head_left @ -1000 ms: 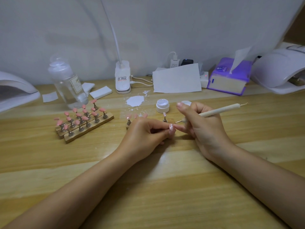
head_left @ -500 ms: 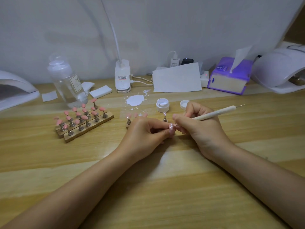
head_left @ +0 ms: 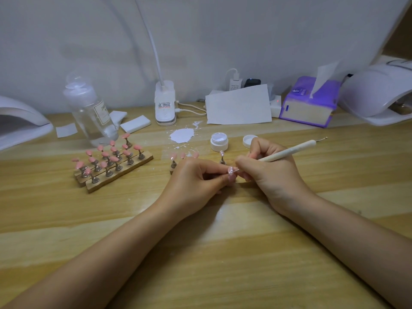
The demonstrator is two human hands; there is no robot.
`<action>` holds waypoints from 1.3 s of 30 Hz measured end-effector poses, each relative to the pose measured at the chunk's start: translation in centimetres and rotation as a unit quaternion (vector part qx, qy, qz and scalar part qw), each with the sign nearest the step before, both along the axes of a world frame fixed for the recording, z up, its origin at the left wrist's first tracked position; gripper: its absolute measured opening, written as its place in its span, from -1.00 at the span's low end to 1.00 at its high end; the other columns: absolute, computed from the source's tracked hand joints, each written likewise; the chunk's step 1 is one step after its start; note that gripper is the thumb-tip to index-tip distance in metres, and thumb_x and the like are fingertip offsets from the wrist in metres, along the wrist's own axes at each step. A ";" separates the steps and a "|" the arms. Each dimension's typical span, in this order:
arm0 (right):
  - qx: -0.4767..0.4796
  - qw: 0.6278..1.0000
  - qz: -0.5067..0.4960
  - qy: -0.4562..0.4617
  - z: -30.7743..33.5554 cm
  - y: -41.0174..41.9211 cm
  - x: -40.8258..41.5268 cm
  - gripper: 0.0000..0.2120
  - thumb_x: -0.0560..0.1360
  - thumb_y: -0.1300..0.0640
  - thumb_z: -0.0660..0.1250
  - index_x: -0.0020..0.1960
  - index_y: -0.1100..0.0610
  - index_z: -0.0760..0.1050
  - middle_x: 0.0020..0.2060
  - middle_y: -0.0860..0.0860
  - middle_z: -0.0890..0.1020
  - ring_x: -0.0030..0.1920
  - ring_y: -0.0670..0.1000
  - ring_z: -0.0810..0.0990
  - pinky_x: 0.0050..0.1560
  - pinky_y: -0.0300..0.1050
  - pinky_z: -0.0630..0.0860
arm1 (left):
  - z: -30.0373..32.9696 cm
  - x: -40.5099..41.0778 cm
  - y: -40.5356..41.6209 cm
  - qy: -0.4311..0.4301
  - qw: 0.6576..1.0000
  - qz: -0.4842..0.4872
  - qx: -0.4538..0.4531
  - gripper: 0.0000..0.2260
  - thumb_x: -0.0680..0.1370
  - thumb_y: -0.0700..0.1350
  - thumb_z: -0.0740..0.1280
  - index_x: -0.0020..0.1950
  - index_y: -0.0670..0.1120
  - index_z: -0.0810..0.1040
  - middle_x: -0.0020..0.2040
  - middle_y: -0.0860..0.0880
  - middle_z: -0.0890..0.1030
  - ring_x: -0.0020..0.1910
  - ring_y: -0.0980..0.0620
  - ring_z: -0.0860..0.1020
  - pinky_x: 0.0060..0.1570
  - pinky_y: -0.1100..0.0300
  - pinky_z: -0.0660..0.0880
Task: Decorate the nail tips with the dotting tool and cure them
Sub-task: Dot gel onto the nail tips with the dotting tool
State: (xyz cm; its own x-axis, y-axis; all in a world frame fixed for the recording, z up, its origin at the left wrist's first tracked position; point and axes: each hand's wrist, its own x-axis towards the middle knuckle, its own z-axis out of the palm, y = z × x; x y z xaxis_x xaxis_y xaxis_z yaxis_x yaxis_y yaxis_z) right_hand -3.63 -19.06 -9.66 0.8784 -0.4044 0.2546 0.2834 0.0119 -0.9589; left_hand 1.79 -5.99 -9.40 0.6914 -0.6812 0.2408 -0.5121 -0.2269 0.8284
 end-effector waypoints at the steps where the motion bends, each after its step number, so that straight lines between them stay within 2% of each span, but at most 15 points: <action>1: -0.001 1.000 0.000 -0.001 0.0 0.0 0.0 -0.61 0.28 0.48 0.26 -0.51 0.09 0.23 -0.66 -0.02 0.42 -0.55 -0.03 0.46 -0.48 -0.29 0.35 | 0.0 0.0 0.0 -0.004 1.000 0.003 0.003 -0.75 0.45 -0.15 0.41 -0.25 0.24 0.59 -0.37 0.16 0.64 -0.47 0.30 0.49 -0.02 0.72 0.09; 3: -0.007 1.000 0.006 -0.001 0.0 0.0 -0.1 -0.64 0.28 0.48 0.25 -0.49 0.12 0.23 -0.66 -0.04 0.44 -0.55 -0.05 0.48 -0.47 -0.30 0.36 | 0.0 0.1 0.0 -0.005 1.000 0.003 0.005 -0.74 0.45 -0.15 0.41 -0.26 0.25 0.59 -0.37 0.18 0.64 -0.46 0.29 0.50 0.04 0.70 0.10; 5: -0.013 1.000 0.009 -0.002 0.1 0.1 -0.1 -0.64 0.30 0.49 0.25 -0.48 0.14 0.22 -0.67 -0.05 0.44 -0.56 -0.08 0.48 -0.47 -0.33 0.36 | 0.0 0.1 -0.1 0.003 1.000 -0.001 -0.004 -0.74 0.45 -0.18 0.41 -0.25 0.22 0.60 -0.39 0.20 0.62 -0.46 0.32 0.49 -0.11 0.70 0.22; 9: -0.005 1.000 0.009 -0.001 0.0 0.0 -0.1 -0.64 0.29 0.49 0.24 -0.48 0.13 0.22 -0.67 -0.04 0.43 -0.56 -0.07 0.48 -0.48 -0.33 0.36 | 0.0 0.0 0.0 -0.001 1.000 -0.005 0.001 -0.78 0.45 -0.16 0.41 -0.23 0.20 0.61 -0.36 0.16 0.64 -0.45 0.31 0.48 -0.08 0.71 0.16; 12: -0.007 1.000 0.009 -0.002 0.0 0.0 -0.1 -0.65 0.28 0.48 0.24 -0.48 0.13 0.22 -0.67 -0.04 0.44 -0.56 -0.07 0.48 -0.47 -0.33 0.36 | -0.2 0.2 0.0 0.021 1.000 -0.004 0.000 -0.82 0.45 -0.12 0.40 -0.23 0.18 0.65 -0.33 0.16 0.65 -0.40 0.29 0.50 0.20 0.29 0.29; 14: -0.012 1.000 0.010 0.000 0.0 0.0 -0.1 -0.65 0.29 0.49 0.25 -0.48 0.14 0.22 -0.67 -0.05 0.43 -0.57 -0.09 0.47 -0.48 -0.33 0.35 | -0.3 0.2 0.0 0.022 1.000 -0.001 0.002 -0.83 0.44 -0.11 0.40 -0.20 0.19 0.63 -0.32 0.17 0.66 -0.39 0.27 0.52 0.22 0.12 0.31; 18: -0.005 1.000 0.001 -0.001 0.0 0.0 0.0 -0.64 0.29 0.49 0.24 -0.48 0.14 0.21 -0.68 -0.06 0.41 -0.60 -0.12 0.40 -0.51 -0.35 0.32 | -0.3 0.2 0.0 0.026 1.000 -0.005 -0.009 -0.80 0.45 -0.15 0.40 -0.24 0.19 0.65 -0.33 0.14 0.66 -0.38 0.25 0.52 0.02 0.37 0.39; 21: -0.006 1.000 0.005 -0.006 0.0 0.0 -0.1 -0.64 0.30 0.50 0.24 -0.48 0.14 0.22 -0.68 -0.06 0.42 -0.59 -0.11 0.43 -0.50 -0.35 0.34 | -0.2 0.2 -0.1 0.022 1.000 0.001 0.000 -0.84 0.44 -0.13 0.40 -0.23 0.15 0.64 -0.31 0.16 0.66 -0.37 0.23 0.54 0.31 0.18 0.25; 23: -0.008 1.000 0.010 -0.006 0.0 0.0 -0.1 -0.64 0.31 0.50 0.24 -0.48 0.14 0.22 -0.68 -0.06 0.43 -0.59 -0.12 0.45 -0.50 -0.35 0.34 | -0.2 0.2 -0.1 0.021 1.000 -0.001 -0.004 -0.82 0.44 -0.15 0.41 -0.25 0.15 0.65 -0.34 0.19 0.65 -0.39 0.26 0.54 0.30 0.26 0.27; 25: -0.005 1.000 0.004 -0.006 0.0 0.0 -0.1 -0.63 0.30 0.50 0.25 -0.49 0.13 0.22 -0.67 -0.05 0.42 -0.59 -0.10 0.44 -0.49 -0.33 0.33 | -0.2 0.1 -0.1 0.018 1.000 0.005 0.001 -0.83 0.44 -0.12 0.41 -0.24 0.17 0.65 -0.31 0.19 0.66 -0.35 0.19 0.59 0.39 -0.01 0.18; 27: -0.008 1.000 -0.009 -0.004 -0.1 -0.1 0.0 -0.62 0.29 0.49 0.26 -0.50 0.11 0.23 -0.66 -0.03 0.41 -0.55 -0.03 0.44 -0.47 -0.28 0.34 | -0.2 0.1 -0.1 0.024 1.000 0.000 0.000 -0.83 0.44 -0.09 0.40 -0.16 0.22 0.61 -0.27 0.14 0.67 -0.26 0.06 0.62 0.32 -0.23 0.24; 30: -0.015 1.000 -0.007 -0.003 -0.1 0.0 0.0 -0.64 0.29 0.48 0.25 -0.49 0.13 0.23 -0.67 -0.05 0.43 -0.56 -0.08 0.45 -0.47 -0.31 0.36 | -0.2 0.1 -0.1 0.030 1.000 -0.006 -0.006 -0.79 0.44 -0.10 0.39 -0.13 0.26 0.59 -0.28 0.15 0.67 -0.30 0.14 0.57 0.22 -0.16 0.37; 34: -0.012 1.000 -0.012 0.001 -0.1 0.0 -0.1 -0.65 0.28 0.48 0.26 -0.49 0.13 0.23 -0.67 -0.06 0.42 -0.59 -0.12 0.41 -0.50 -0.33 0.33 | -0.2 0.1 -0.2 0.026 1.000 0.001 -0.001 -0.80 0.44 -0.10 0.39 -0.12 0.24 0.58 -0.27 0.14 0.67 -0.32 0.16 0.56 0.28 -0.24 0.30; 37: -0.012 1.000 -0.007 0.003 0.1 0.1 -0.2 -0.66 0.29 0.49 0.24 -0.48 0.14 0.23 -0.68 -0.06 0.44 -0.59 -0.13 0.43 -0.48 -0.35 0.35 | -0.3 0.1 -0.2 0.037 0.999 -0.005 -0.013 -0.84 0.45 -0.12 0.40 -0.19 0.17 0.64 -0.33 0.18 0.65 -0.36 0.23 0.54 0.20 -0.04 0.40; 39: 0.009 1.000 -0.019 0.005 0.2 0.2 -0.2 -0.64 0.31 0.50 0.23 -0.47 0.14 0.22 -0.68 -0.09 0.39 -0.62 -0.15 0.39 -0.44 -0.31 0.41 | -0.4 0.2 -0.2 0.022 1.000 0.001 -0.005 -0.88 0.45 -0.10 0.40 -0.19 0.14 0.65 -0.33 0.16 0.65 -0.40 0.23 0.53 0.36 0.06 0.18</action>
